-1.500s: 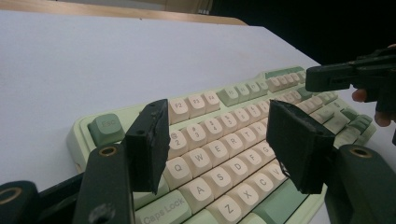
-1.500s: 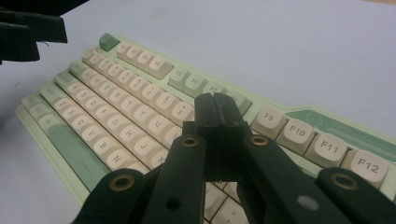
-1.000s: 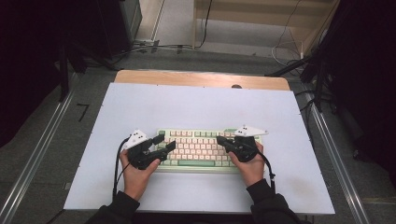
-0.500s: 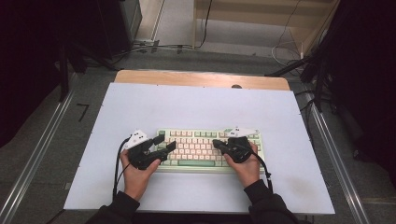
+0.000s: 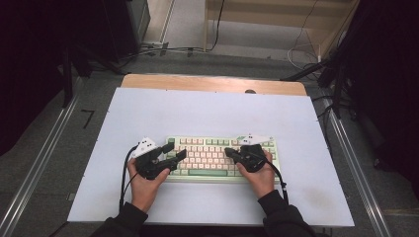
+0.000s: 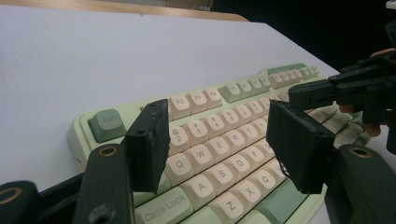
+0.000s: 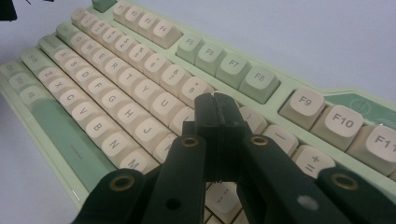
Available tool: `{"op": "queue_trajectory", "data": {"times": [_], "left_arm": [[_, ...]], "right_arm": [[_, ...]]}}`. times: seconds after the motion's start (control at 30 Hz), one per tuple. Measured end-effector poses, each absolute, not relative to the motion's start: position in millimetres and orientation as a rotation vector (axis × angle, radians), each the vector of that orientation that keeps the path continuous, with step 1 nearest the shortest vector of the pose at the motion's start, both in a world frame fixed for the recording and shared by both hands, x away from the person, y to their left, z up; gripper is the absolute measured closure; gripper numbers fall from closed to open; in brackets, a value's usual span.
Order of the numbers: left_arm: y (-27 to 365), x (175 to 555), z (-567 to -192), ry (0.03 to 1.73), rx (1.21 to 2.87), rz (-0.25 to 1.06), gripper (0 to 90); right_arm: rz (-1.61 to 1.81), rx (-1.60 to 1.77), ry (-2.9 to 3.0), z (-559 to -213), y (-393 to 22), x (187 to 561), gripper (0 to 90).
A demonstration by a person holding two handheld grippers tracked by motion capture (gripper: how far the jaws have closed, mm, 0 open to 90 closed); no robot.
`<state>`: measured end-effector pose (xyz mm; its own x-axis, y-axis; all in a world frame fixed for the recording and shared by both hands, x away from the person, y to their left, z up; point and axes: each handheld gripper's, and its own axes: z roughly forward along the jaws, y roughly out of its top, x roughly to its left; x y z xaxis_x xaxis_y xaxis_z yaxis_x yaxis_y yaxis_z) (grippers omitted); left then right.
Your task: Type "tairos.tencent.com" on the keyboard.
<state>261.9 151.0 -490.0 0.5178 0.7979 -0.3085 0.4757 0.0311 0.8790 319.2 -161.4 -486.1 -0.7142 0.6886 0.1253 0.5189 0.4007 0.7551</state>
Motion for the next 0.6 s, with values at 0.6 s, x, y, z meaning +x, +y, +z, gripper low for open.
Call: {"op": "queue_trajectory", "data": {"times": [0.6], "left_arm": [[153,261,-489,1.111,1.607,0.354,40.6]], "right_arm": [[1.274,1.067,2.409,-471,-168,314,87.7]]}}
